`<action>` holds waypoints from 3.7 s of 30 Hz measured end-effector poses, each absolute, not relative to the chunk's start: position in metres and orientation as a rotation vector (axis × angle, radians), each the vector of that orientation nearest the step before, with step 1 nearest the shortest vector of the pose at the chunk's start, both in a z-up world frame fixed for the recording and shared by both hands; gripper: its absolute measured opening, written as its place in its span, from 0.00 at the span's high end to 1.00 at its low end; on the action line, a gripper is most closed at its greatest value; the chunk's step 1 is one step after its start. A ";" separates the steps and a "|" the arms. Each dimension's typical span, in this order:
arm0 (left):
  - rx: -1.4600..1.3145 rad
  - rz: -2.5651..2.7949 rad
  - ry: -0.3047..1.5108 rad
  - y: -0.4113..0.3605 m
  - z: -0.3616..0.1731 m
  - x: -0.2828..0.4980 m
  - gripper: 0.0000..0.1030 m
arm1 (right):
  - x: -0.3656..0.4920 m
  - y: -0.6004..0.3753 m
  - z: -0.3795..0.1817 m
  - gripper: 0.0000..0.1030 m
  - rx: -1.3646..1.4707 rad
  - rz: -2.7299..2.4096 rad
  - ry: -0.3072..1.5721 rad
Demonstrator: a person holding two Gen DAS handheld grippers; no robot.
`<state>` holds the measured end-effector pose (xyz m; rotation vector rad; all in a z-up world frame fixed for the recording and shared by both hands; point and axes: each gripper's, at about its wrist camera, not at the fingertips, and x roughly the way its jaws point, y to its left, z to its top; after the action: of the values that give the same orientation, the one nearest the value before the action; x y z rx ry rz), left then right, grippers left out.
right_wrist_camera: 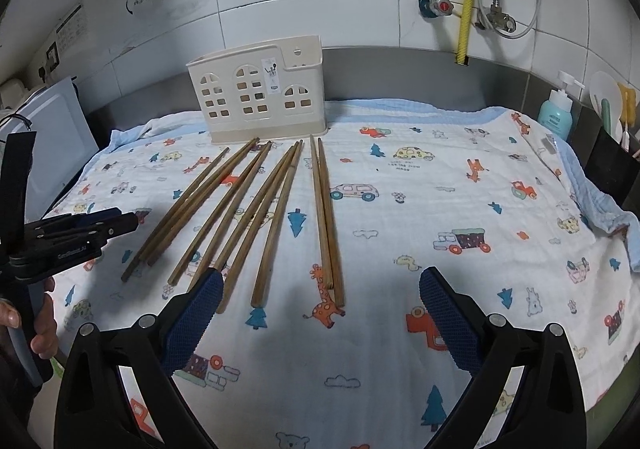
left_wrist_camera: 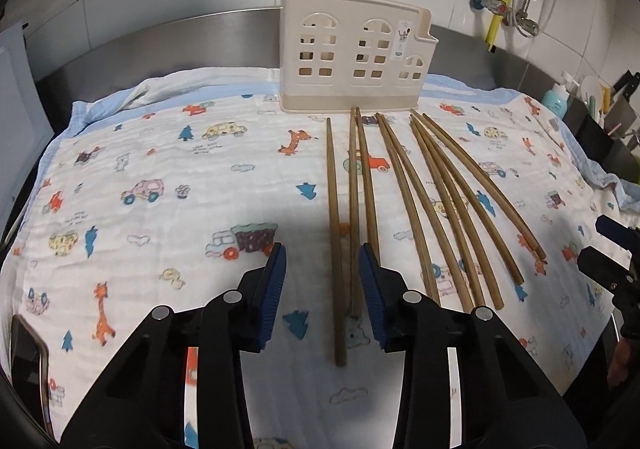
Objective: Organize utensils
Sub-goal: 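Move the left tool to one brown chopstick while the right tool approaches another, then close the left tool on its chopstick while the right tool grips another, lifting both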
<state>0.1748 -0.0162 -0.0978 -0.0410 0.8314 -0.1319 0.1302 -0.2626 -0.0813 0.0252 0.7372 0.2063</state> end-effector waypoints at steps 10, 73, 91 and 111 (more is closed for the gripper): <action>-0.035 -0.159 0.866 -0.021 -0.110 0.196 0.82 | 0.144 -0.265 -0.087 0.19 0.033 0.211 0.761; -0.028 -0.148 0.900 -0.027 -0.127 0.213 0.88 | 0.202 -0.260 -0.127 0.92 -0.139 0.225 0.865; -0.077 -0.182 0.873 -0.017 -0.102 0.210 0.97 | 0.172 -0.265 -0.062 0.94 -0.075 0.236 0.729; -0.080 -0.171 0.933 -0.015 -0.125 0.203 0.79 | 0.166 -0.260 -0.049 0.94 -0.070 0.252 0.700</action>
<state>0.2026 -0.0150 -0.1246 -0.0799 0.9330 -0.1711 0.1664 -0.2595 -0.0490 -0.0704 0.7003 0.2516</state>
